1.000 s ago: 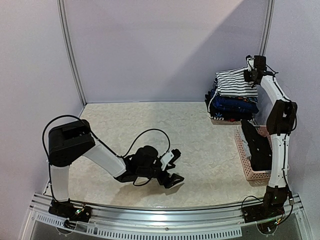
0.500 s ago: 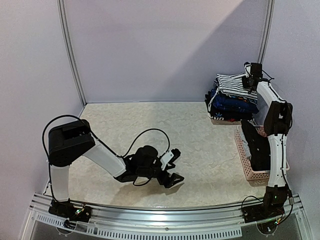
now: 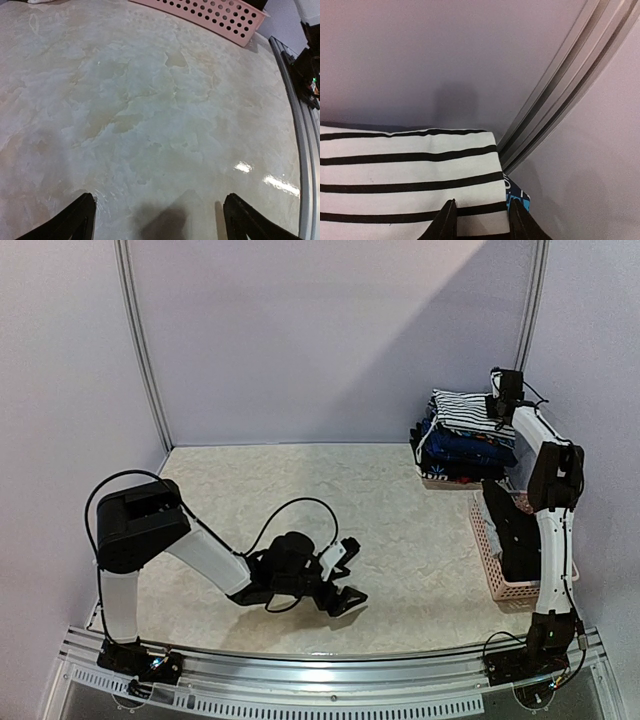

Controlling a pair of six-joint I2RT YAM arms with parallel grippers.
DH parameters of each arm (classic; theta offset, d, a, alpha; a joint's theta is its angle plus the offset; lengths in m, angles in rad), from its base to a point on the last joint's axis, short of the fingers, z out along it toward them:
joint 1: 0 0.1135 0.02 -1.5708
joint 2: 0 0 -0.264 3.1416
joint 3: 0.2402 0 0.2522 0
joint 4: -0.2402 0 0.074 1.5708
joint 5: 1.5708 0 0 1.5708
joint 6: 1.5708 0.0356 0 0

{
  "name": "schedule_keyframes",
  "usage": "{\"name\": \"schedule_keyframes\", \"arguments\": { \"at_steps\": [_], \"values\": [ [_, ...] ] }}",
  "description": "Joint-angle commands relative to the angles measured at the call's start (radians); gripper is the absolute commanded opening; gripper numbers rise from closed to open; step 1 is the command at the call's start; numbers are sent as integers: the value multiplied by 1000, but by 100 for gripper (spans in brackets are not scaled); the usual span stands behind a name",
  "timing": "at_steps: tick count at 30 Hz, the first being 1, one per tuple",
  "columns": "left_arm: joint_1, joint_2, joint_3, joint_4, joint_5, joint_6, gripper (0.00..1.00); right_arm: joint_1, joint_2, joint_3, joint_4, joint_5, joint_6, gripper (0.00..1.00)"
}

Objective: Fold and stack the mixed laundry pile
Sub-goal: Place the square-folded tank top at the corner of the board.

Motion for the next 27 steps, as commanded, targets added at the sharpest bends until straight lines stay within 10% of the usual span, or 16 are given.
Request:
{"name": "schedule_keyframes", "arguments": {
  "at_steps": [1, 13, 27],
  "values": [
    [16, 10, -31, 16, -1, -11, 90, -3, -61, -16, 20, 32, 26, 40],
    [16, -22, -126, 122, -4, -31, 90, 10, -194, -72, -6, 46, 64, 81],
    [16, -37, -197, 204, -10, -51, 90, 33, -350, -209, 4, 52, 70, 93]
  ]
}}
